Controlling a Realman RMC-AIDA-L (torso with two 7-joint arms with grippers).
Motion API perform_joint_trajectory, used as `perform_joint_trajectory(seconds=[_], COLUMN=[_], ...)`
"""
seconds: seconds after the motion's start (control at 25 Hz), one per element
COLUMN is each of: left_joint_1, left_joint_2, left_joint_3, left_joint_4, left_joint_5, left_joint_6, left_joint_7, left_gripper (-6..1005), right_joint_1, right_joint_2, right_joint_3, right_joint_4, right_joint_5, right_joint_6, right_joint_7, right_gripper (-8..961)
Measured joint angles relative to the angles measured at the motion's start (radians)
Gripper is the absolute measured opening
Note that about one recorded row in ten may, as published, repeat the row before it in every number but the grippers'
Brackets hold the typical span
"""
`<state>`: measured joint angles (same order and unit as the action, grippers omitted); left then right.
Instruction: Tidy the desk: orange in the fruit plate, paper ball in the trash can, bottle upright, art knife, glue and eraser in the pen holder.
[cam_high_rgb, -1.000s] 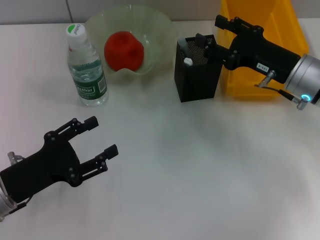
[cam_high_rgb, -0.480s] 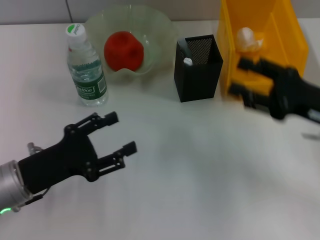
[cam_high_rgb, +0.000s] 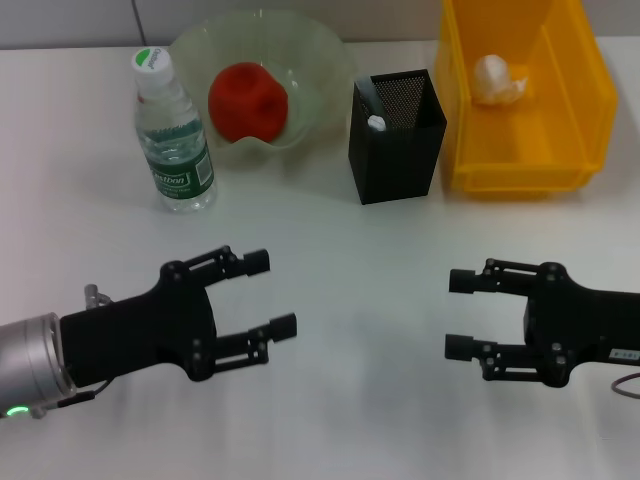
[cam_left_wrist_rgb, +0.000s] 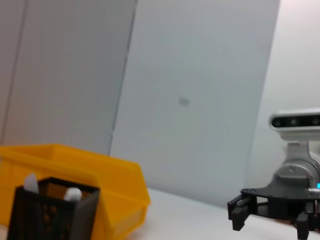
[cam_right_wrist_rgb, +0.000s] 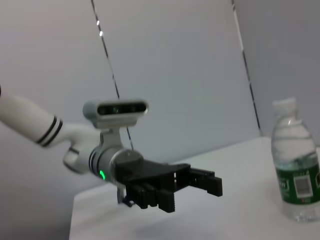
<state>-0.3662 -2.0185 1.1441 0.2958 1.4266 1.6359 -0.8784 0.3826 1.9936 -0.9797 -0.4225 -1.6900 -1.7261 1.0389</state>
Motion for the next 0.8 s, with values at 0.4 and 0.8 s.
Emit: perform_joint_trajectory(seconds=[0.4, 0.8], left_joint_1=[-0.015, -0.016], left_joint_2=[0.003, 0.02], left_joint_3=[0.006, 0.01], left_joint_4=[0.014, 0.032], left_joint_5=[0.052, 0.054], left_joint_6=[-0.008, 0.014], left_joint_7=[-0.012, -0.029], left_gripper=[784, 784], right_joint_1=[0.012, 0.024], right_joint_2=[0.005, 0.007], right_joint_3=[-0.003, 0.001], right_joint_4=[-0.002, -0.004], right_joint_5=[-0.032, -0.034], right_joint_6=[0.029, 0.03], right_joint_7=[-0.013, -0.018], right_gripper=[735, 735])
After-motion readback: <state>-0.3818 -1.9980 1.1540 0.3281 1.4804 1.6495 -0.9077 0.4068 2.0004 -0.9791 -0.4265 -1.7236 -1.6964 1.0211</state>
